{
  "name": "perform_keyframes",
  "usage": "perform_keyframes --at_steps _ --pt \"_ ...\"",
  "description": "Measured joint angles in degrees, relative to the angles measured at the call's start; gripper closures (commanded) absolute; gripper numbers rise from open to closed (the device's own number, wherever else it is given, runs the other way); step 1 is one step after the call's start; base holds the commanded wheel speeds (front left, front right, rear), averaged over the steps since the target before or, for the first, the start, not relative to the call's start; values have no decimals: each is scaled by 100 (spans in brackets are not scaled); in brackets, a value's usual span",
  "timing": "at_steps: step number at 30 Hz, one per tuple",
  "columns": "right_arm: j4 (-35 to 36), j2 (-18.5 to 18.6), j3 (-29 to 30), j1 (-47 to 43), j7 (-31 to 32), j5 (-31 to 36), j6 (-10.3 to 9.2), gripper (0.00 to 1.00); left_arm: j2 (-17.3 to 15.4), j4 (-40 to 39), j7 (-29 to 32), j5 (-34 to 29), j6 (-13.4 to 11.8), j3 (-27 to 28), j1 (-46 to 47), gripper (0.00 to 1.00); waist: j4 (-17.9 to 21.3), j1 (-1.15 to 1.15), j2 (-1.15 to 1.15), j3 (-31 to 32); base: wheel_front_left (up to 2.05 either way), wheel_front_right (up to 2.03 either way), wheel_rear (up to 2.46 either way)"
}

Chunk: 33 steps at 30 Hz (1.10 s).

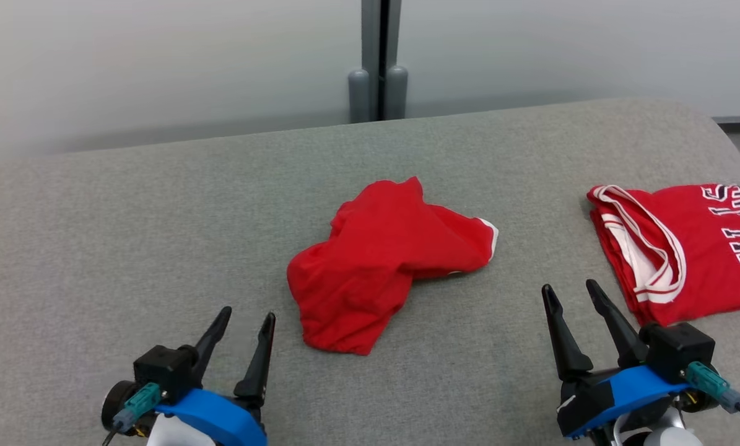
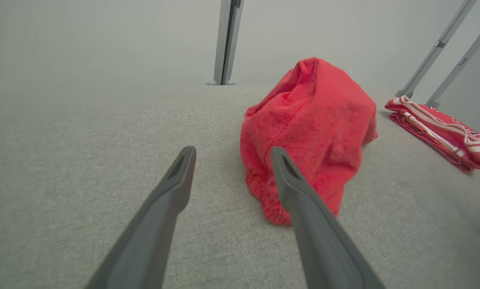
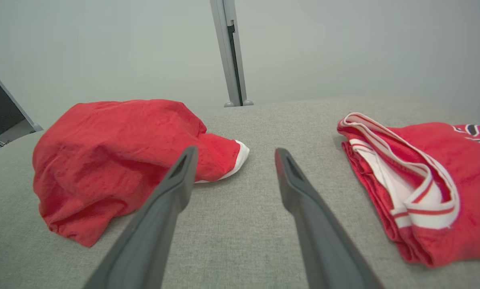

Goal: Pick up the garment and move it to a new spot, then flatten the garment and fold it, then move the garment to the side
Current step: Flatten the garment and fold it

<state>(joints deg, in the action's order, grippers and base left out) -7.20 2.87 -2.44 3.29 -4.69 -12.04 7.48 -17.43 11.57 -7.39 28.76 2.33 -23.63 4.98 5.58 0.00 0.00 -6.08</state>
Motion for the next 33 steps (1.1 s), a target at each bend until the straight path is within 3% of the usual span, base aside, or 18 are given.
perform_keyframes --at_steps 6,13,14,15,20,25,33 --pt "-115 0 -178 186 -85 -32 0 0 201 809 194 109 278 -352 328 0 386 0 0 -211 0 0 0" --pt "-255 1 -298 261 -227 -127 0 0 308 1592 191 213 248 -294 616 0 804 0 0 -355 0 0 0" --pt "-267 -1 -309 265 -249 -140 0 0 305 1675 193 234 241 -288 644 7 849 0 0 -365 0 0 0" --pt "-286 0 -309 266 -253 -144 0 0 285 1723 171 204 244 -312 682 100 884 1 0 -371 0 0 0" --pt "-344 0 -268 265 -307 -165 0 0 247 1707 -136 118 191 -267 950 100 971 0 0 -342 0 0 0" --pt "-354 0 -171 245 -303 -130 0 0 283 1206 -271 -64 237 -423 1311 100 936 0 0 -214 0 0 0" --pt "-270 0 -134 237 -246 -80 0 0 516 147 370 -272 428 -1159 2363 100 791 0 0 -19 0 0 0"
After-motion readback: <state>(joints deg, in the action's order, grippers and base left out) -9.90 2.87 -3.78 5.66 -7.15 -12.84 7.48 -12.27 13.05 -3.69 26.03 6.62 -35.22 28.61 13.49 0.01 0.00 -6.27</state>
